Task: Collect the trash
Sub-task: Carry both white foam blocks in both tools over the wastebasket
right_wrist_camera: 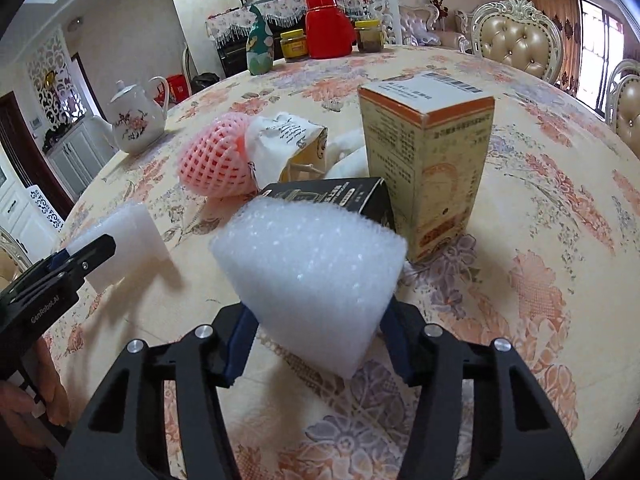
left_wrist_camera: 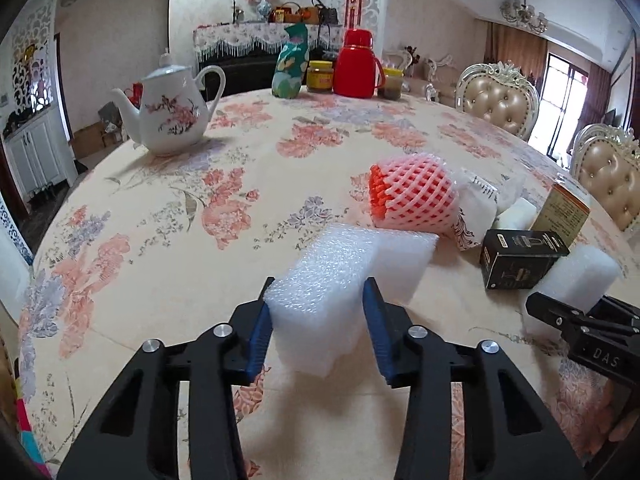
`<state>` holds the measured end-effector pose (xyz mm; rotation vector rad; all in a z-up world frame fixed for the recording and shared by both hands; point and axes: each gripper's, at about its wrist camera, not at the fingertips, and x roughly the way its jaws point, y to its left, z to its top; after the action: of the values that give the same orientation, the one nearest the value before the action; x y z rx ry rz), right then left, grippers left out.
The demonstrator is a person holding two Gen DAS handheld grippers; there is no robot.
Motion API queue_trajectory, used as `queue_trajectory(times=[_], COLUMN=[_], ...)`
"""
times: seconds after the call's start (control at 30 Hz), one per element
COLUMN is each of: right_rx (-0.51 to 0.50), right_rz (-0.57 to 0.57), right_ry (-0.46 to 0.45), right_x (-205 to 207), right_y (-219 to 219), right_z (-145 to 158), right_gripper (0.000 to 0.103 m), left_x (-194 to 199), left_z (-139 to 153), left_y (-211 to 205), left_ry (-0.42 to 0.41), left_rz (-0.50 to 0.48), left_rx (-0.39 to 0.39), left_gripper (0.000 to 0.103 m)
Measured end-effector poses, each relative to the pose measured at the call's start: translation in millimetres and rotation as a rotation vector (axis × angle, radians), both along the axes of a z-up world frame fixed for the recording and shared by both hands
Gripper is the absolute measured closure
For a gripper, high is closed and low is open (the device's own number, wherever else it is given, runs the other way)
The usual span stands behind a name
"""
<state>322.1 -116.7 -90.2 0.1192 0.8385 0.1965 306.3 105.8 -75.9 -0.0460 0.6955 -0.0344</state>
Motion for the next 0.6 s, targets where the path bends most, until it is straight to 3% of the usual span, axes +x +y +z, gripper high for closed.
queue_trajectory(times=[0.27, 0.6], right_rx=[-0.006, 0.007], right_rz=[0.022, 0.015], right_ry=[-0.05, -0.037], right_x=[-8.3, -9.5], right_y=[-0.1, -2.3], right_z=[7.4, 6.7], right_gripper=[0.049, 0.049], left_x=[-26.0, -56.9], left_z=[7.5, 11.3], left_y=[-12.7, -21.5], left_ry=[-0.056, -0.089], left_rz=[0.013, 0.052], left_rx=[0.055, 0.053], left_gripper=[0.065, 0.066])
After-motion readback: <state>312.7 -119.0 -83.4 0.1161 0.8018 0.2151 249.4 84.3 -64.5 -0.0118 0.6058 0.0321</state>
